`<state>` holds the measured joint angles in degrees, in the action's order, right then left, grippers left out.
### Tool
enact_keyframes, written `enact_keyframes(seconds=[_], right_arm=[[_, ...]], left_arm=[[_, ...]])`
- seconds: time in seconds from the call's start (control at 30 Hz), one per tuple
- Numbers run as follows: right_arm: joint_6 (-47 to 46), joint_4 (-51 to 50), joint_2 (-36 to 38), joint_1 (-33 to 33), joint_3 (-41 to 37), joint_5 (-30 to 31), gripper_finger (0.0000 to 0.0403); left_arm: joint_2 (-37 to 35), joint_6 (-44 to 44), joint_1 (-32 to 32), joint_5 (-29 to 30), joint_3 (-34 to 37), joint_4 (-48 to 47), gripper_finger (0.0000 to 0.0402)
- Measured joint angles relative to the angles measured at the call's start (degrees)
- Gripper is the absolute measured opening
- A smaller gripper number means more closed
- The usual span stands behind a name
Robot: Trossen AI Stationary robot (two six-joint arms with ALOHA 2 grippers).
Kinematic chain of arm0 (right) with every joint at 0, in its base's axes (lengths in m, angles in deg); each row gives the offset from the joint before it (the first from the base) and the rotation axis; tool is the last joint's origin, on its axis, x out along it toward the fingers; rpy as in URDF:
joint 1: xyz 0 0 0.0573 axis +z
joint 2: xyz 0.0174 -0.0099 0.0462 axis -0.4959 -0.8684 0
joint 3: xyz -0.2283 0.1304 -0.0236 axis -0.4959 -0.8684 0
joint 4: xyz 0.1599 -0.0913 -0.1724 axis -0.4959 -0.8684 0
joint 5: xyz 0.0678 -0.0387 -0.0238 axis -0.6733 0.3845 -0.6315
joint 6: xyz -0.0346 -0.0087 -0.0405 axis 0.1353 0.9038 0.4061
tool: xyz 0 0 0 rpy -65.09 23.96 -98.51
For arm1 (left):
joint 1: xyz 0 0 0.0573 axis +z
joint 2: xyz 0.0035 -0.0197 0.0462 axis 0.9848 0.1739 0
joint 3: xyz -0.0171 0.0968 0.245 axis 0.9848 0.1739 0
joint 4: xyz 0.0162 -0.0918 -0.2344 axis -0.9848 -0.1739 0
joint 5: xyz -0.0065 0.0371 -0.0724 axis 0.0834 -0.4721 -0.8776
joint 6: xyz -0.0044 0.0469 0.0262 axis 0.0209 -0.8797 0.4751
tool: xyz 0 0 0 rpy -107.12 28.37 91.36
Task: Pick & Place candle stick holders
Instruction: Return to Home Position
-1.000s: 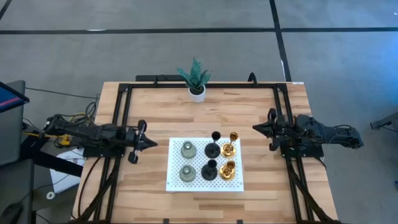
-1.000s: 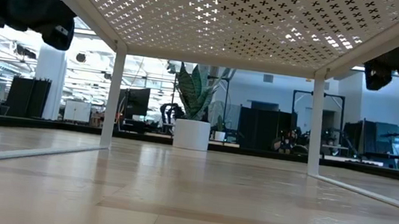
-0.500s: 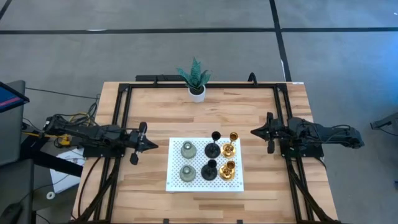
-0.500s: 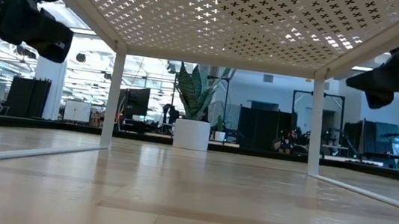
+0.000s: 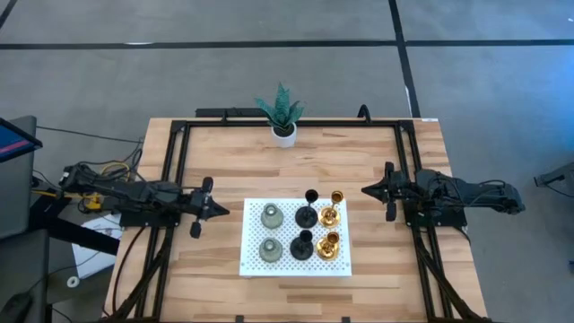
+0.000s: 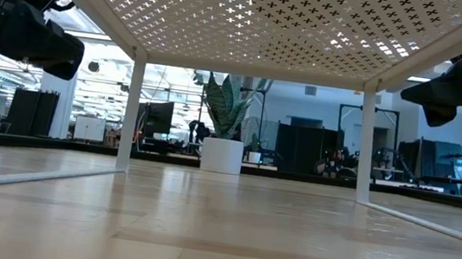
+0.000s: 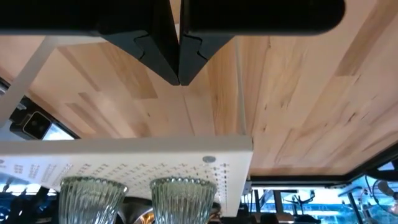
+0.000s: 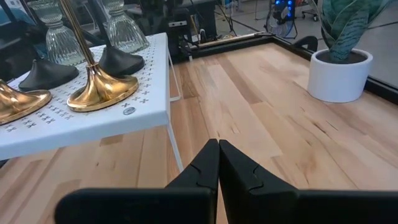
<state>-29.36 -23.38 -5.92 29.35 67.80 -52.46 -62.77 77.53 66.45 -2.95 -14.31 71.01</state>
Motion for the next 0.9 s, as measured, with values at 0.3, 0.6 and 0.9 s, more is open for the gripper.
enact_keyframes(seconds=[0.3, 0.6, 0.9], right_arm=[[0.0, 0.0, 0.0, 0.0, 0.0, 0.1, 0.0000], [0.0, -0.1, 0.0, 0.0, 0.0, 0.1, 0.0000], [0.0, -0.1, 0.0, 0.0, 0.0, 0.1, 0.0000]], left_arm=[[3.4, 0.0, 0.0, 0.0, 0.0, 0.2, 0.0005], [6.5, 0.0, 0.0, 0.0, 0.0, 0.8, 0.0005], [8.9, 0.0, 0.0, 0.0, 0.0, 0.9, 0.0005]])
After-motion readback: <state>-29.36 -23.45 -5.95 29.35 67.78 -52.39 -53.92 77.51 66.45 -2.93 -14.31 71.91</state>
